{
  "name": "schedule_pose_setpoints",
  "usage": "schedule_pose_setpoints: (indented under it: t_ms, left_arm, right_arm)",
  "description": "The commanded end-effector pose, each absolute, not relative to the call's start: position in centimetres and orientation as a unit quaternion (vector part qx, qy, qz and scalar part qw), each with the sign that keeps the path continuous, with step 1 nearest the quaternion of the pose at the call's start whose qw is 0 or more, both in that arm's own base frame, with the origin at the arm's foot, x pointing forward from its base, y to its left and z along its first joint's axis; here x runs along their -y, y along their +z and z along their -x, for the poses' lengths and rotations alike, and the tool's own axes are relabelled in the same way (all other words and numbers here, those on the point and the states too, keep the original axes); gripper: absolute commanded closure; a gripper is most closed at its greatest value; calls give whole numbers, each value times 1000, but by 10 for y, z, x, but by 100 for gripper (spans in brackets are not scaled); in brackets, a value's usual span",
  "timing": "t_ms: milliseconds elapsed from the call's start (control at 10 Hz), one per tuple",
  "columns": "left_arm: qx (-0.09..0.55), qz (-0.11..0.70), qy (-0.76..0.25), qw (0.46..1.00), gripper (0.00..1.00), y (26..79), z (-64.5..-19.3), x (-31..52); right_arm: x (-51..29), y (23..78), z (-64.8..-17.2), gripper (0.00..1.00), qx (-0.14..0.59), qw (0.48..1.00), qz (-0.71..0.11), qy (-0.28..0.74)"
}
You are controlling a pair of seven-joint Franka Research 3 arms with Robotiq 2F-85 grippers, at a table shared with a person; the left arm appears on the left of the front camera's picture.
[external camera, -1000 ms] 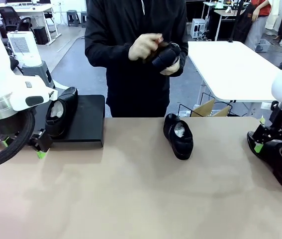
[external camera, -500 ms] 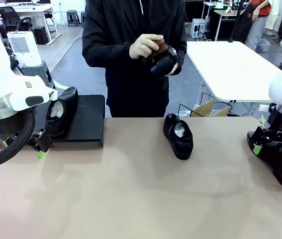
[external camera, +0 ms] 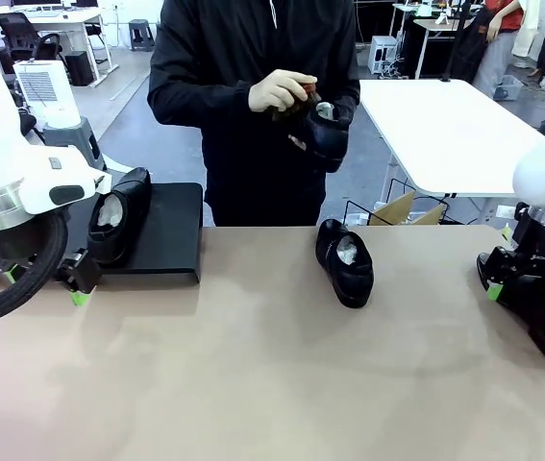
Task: Organize the shoes by placing them on the stand.
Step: Pick up one Shoe and place it in the middle of the table.
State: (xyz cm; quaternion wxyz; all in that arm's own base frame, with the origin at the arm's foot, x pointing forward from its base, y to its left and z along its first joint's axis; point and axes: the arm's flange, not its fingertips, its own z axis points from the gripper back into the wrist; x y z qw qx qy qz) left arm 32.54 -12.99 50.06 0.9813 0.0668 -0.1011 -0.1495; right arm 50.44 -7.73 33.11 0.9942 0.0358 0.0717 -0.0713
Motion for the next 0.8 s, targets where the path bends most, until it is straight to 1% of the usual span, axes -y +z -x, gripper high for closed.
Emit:
schedule_pose_setpoints:
  t_ms: [0,100,500,600,700]
  left_arm:
    - [106,-59,-144,982,6,500,-326,130]
    - [106,-59,-144,982,6,500,-326,130]
    - [106,-59,-144,982,6,500,-326,130]
    - [106,-59,-144,982,6,500,-326,130]
    - [106,-59,-144,982,6,500,-326,130]
  right_arm:
    - [76,329,-519,0,-49,996,-41,-66]
    - [76,329,-518,7,-45,996,-45,-59]
    - [76,330,-516,85,-51,996,-40,-57]
    - [75,332,-515,100,-49,996,-36,-57]
    - [76,333,-515,100,-49,996,-34,-59]
